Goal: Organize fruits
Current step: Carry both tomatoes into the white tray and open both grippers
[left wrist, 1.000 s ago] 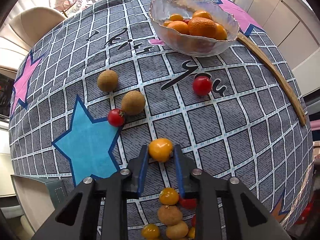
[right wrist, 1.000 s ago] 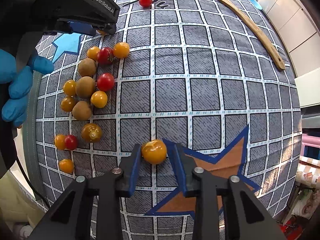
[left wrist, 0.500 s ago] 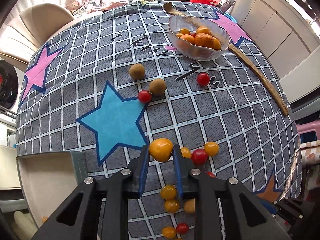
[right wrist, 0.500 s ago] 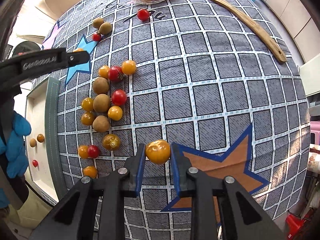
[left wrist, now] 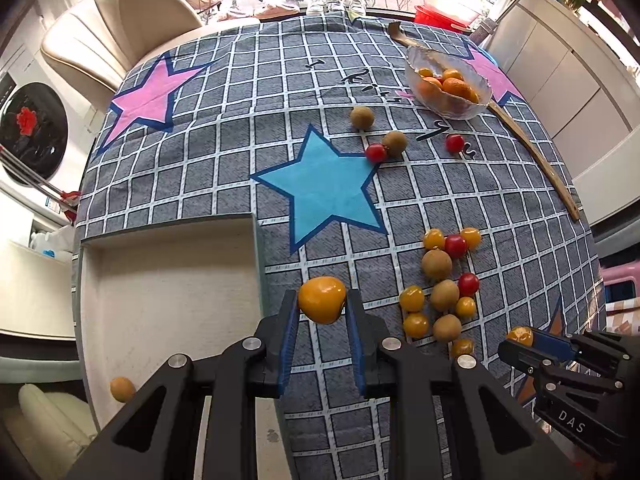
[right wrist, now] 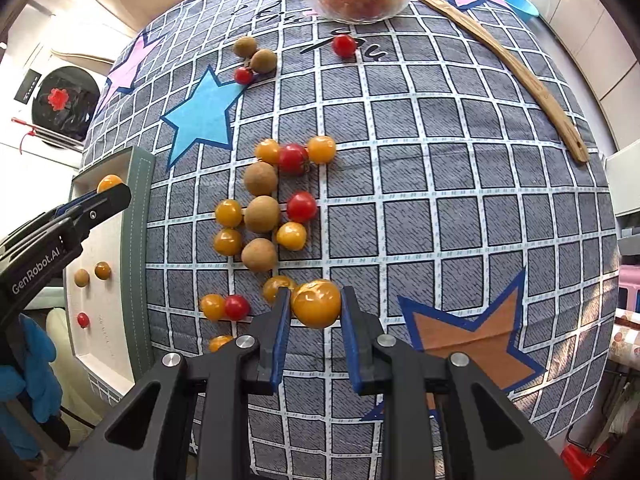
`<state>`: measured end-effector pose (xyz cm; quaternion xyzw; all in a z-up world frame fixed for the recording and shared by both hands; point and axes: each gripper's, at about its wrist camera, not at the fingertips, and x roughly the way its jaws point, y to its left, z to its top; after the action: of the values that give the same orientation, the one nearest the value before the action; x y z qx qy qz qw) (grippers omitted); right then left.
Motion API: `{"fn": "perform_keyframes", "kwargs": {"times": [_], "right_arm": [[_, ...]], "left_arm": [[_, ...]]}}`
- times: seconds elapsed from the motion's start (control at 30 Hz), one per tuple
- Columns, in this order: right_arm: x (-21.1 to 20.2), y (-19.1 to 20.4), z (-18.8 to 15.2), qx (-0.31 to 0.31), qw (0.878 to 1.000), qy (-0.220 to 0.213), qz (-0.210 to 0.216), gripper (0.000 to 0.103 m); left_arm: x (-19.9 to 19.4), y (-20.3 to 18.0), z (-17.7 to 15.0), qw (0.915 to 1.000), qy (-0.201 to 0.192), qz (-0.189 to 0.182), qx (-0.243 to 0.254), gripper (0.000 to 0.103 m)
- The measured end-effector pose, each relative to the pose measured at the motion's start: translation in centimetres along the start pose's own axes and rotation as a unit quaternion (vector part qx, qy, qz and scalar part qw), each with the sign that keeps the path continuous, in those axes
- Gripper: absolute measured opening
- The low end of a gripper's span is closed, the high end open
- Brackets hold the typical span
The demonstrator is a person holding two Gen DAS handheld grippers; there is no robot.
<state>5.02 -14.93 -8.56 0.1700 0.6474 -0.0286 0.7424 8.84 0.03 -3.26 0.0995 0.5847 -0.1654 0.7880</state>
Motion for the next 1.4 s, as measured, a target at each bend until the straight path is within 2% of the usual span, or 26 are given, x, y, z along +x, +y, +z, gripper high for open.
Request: {"fn": "perform_keyframes", "kwargs": {"times": [0.4,0.8,1.1,1.4], "right_arm": [[0.3,8.3,0.7,-0.084,0.996,0.006,0.016,0.026],[2.3,18.0,2.0,-0.175,0.984,0.023,0.04,0.026],[5.8,22.8,3.7,-0.208,0.976,0.046,0.043,0.026],[8.9,24.2,4.5,-0.217,0.974,0.064,0.017,0.026]], "left_arm": [[-1.7,6.9,-5.2,0.9969,0.0,0.028,-0.073,0.025],[-1.4,13.3,-10.2,0.987,0.017,0.077,-0.14,0.025],[1.0,15.0,-11.8,0.9831,0.038,0.092,-0.154,0.025],[2.1,15.0,-12.1,0.9817,0.043,0.094,-0.16,0.025]]}}
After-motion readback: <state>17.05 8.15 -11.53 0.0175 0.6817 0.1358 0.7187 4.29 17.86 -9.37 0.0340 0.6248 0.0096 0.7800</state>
